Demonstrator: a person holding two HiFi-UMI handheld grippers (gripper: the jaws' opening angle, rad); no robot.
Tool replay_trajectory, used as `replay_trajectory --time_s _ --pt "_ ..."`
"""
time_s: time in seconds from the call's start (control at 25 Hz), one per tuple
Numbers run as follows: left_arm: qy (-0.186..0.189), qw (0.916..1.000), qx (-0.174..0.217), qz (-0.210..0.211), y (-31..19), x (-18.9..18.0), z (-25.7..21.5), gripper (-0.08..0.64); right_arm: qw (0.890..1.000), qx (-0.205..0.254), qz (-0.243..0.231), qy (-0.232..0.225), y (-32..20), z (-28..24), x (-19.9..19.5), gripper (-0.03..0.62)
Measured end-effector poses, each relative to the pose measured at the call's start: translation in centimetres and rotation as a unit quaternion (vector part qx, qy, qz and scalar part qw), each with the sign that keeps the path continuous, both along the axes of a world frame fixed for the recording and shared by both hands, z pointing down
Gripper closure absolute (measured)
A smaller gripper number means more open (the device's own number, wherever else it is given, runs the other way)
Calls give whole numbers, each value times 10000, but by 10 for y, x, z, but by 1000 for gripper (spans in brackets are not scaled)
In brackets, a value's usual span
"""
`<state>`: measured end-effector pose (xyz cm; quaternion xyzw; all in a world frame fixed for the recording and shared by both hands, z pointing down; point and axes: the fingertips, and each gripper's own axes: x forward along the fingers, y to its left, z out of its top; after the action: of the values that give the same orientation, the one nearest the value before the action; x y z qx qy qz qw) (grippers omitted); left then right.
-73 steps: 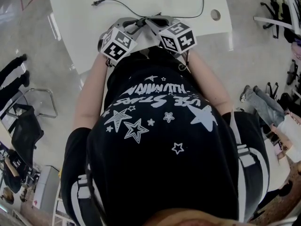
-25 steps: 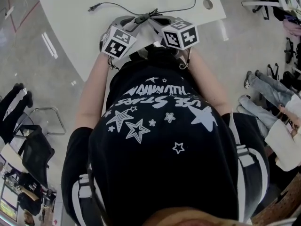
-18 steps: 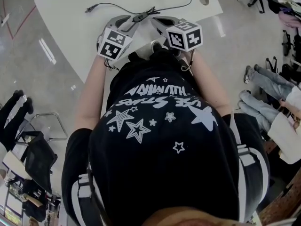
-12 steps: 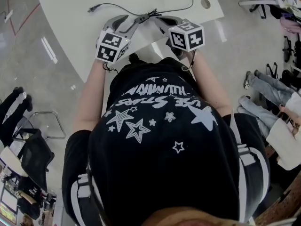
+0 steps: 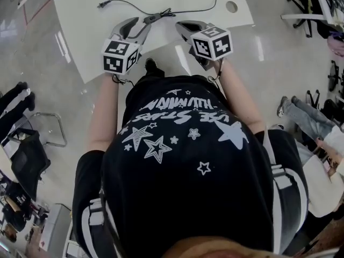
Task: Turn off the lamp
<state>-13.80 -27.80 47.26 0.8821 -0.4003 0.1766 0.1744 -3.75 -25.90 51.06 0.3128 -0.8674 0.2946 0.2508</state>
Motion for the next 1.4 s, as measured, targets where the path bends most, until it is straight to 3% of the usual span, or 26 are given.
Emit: replay_trajectory --time_s 0.4,0.8,1.08,1.4 --pt "158 9920 439 -1175 43 37 -35 390 9984 174 -366 -387 32 -15 58 588" --pt "234 9844 587 -1639 119 111 -40 394 9934 446 -788 -698 84 -31 136 588" --pt "253 9799 635 -1876 171 134 -48 486 9889 602 -924 -991 125 -48 157 588" --pt "227 9764 578 -2070 195 150 -57 541 9872 390 -815 -1316 148 -50 171 588"
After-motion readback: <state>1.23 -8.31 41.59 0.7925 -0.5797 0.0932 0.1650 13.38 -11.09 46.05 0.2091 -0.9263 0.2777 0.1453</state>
